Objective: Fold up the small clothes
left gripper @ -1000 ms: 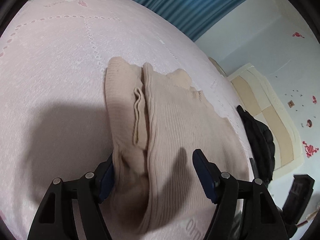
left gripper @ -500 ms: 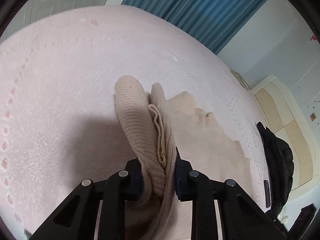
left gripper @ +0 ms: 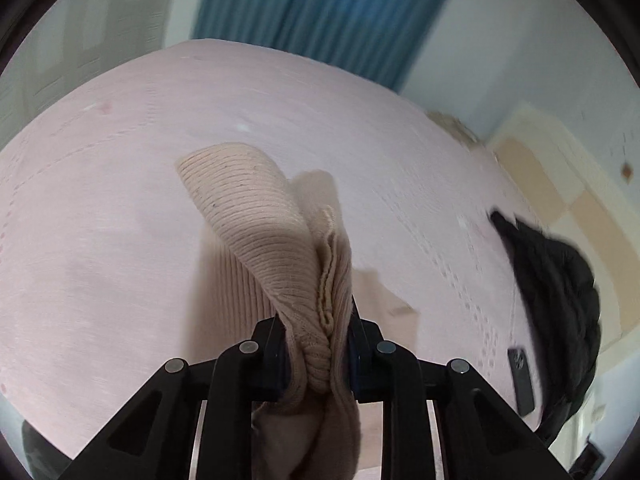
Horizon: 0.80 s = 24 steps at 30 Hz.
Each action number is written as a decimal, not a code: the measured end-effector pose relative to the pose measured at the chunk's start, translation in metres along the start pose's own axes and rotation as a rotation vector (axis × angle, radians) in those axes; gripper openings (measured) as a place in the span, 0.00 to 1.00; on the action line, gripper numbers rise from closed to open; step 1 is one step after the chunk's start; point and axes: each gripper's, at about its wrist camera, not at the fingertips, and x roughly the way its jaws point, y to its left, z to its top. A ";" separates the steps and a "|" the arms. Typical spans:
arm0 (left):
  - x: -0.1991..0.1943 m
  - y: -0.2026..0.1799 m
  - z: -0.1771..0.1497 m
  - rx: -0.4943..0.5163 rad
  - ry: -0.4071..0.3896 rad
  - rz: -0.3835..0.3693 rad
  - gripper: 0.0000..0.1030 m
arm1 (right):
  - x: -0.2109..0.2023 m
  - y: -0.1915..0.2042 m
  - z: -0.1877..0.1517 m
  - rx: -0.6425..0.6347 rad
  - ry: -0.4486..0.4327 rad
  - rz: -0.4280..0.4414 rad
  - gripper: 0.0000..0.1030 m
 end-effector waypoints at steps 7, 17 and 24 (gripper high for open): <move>0.063 -0.068 -0.062 0.140 0.148 0.027 0.23 | -0.002 -0.033 -0.007 0.032 0.011 -0.013 0.46; 0.025 -0.041 -0.048 0.172 0.124 -0.177 0.58 | 0.002 0.004 -0.006 0.005 0.003 0.161 0.46; -0.004 0.062 -0.029 0.088 0.058 -0.062 0.63 | 0.015 0.069 0.020 -0.004 -0.011 0.376 0.48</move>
